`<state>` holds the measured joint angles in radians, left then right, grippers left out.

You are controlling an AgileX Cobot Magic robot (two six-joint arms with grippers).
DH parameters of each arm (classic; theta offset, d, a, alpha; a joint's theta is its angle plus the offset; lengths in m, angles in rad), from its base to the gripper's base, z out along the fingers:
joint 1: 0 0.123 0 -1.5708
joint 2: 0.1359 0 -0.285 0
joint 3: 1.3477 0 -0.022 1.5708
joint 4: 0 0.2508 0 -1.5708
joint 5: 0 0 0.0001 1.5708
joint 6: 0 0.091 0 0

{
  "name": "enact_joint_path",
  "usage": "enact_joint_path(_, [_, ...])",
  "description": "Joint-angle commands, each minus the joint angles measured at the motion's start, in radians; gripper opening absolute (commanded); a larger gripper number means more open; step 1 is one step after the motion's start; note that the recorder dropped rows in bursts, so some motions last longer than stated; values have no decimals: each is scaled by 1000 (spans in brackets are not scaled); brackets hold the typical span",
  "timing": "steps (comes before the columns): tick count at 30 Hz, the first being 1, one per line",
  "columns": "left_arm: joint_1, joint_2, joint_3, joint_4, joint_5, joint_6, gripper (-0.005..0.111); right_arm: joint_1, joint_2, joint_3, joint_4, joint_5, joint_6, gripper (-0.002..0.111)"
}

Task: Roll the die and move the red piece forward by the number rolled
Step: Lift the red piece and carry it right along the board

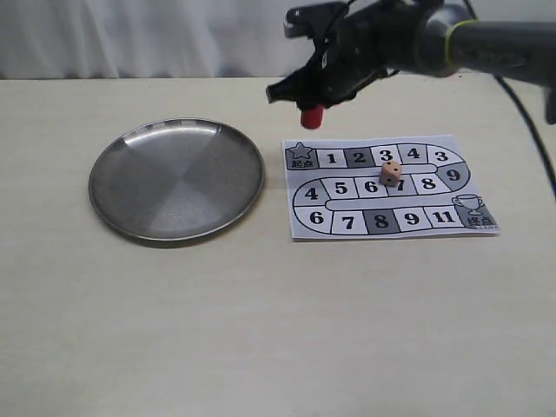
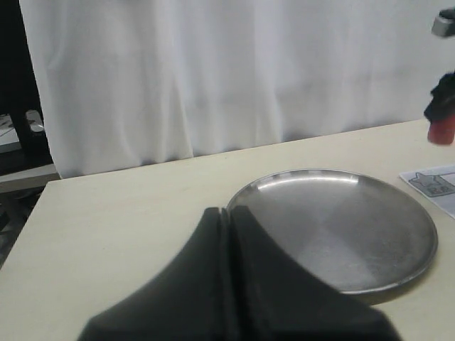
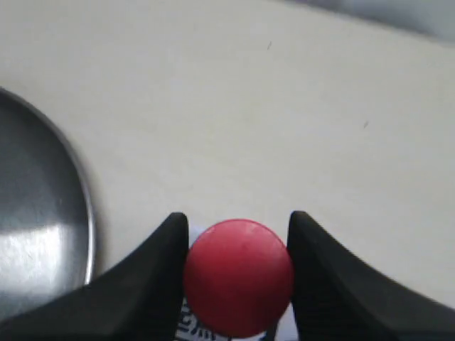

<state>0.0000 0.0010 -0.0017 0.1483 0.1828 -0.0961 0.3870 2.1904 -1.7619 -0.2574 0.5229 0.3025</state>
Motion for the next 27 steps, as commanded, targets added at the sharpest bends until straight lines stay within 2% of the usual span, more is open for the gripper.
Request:
enact_joint_path(1, [-1,-1,2,-4,-9,-2,0,-5,-151,-5,-70,5,-1,5])
enact_joint_path(8, [-1,-1,2,-4,-9,-2,0,-18,-142,-1,-76,55,1,5])
enact_joint_path(20, [-1,-1,2,-4,-9,-2,0,-18,127,14,-81,110,39,5])
enact_joint_path(27, [-1,-1,2,-4,-9,-2,0,-18,142,12,-61,119,39,5])
